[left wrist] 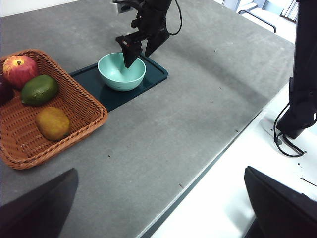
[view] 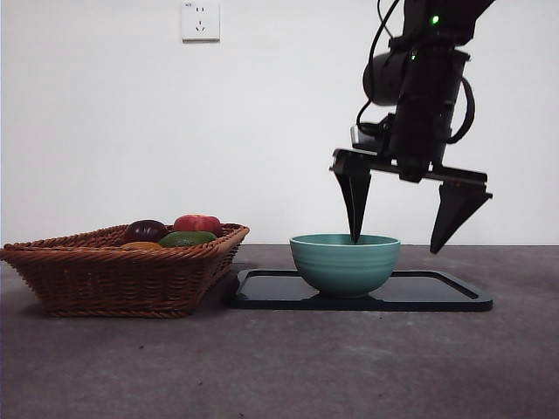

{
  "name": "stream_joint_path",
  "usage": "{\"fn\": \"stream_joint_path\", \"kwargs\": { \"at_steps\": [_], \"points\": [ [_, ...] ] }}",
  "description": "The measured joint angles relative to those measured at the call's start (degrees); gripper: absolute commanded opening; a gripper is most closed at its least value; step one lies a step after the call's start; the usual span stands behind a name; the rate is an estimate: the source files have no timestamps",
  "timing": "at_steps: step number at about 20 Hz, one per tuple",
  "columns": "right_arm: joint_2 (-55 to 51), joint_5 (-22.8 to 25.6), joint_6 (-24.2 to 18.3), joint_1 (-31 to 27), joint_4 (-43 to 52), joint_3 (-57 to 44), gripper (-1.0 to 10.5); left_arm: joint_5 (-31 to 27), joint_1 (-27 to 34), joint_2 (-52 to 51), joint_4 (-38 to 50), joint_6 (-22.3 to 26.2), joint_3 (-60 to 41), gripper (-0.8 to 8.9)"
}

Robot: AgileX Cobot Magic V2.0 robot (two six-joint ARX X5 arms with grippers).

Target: Pick up the wifruite, put it on the bowl, pick up the plate, put it on desk

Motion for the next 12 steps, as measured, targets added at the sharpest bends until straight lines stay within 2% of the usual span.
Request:
{"fn": "stream_joint_path", "kwargs": {
  "at_steps": [4,7,8,12],
  "points": [
    [1.6,-0.7,0.0,0.0,-0.2,0.0,3.0,0.0,0.0,0.0,0.0,0.0,0.0,6.56],
    [2.1,-1.5,0.0,0.0,-0.1,0.0,0.5,0.0,0.0,0.0,0.0,0.0,0.0,6.56],
    [2.1,-1.5,0.0,0.0,-0.1,0.0,0.1,0.0,0.0,0.0,0.0,0.0,0.0,6.56],
    [2.1,-0.4,0.0,0.0,0.1,0.0,0.1,0.0,0.0,0.0,0.0,0.0,0.0,6.56]
  ]
}}
